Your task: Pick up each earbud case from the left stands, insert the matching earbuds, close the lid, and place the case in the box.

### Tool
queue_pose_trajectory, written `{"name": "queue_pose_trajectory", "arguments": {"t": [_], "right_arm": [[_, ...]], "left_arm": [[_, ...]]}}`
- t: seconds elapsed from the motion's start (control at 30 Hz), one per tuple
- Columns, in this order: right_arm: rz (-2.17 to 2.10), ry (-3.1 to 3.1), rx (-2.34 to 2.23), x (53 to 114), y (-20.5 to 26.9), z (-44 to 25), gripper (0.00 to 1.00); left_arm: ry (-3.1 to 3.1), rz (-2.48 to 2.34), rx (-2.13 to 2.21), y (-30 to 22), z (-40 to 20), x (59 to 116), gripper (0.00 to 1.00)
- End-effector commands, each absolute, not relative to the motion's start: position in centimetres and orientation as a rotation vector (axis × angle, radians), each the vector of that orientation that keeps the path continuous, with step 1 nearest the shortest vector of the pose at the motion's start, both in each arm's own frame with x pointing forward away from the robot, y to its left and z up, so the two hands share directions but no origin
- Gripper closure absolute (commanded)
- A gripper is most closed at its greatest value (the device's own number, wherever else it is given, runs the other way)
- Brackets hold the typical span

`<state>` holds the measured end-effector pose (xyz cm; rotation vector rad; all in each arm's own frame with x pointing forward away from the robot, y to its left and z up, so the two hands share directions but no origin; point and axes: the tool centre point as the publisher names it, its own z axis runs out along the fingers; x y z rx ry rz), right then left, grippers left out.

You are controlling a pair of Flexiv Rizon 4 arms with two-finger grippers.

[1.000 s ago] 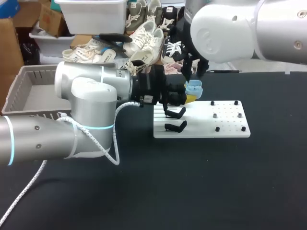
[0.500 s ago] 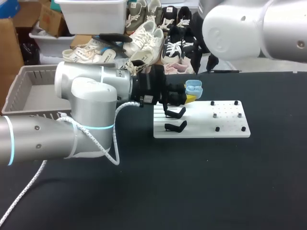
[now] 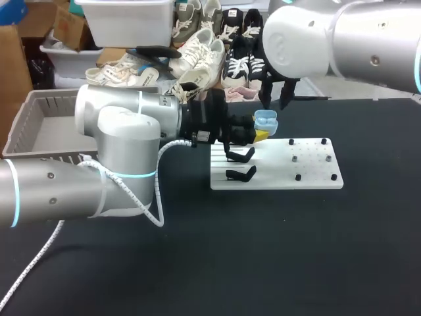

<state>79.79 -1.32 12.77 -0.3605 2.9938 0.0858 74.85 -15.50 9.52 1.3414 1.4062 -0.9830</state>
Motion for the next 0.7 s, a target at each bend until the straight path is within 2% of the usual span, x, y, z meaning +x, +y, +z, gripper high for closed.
{"name": "queue_pose_trajectory", "arguments": {"t": [0.03, 0.7], "right_arm": [[0.088, 2.989, -0.358, 78.9, -1.3, 13.1, 0.65], [0.210, 2.909, -0.308, 74.9, -1.8, 15.6, 0.65]], "left_arm": [[1.406, -0.980, 1.338, -15.4, 9.5, 74.7, 1.00], [1.406, -0.980, 1.338, -15.4, 9.5, 74.7, 1.00]]}}
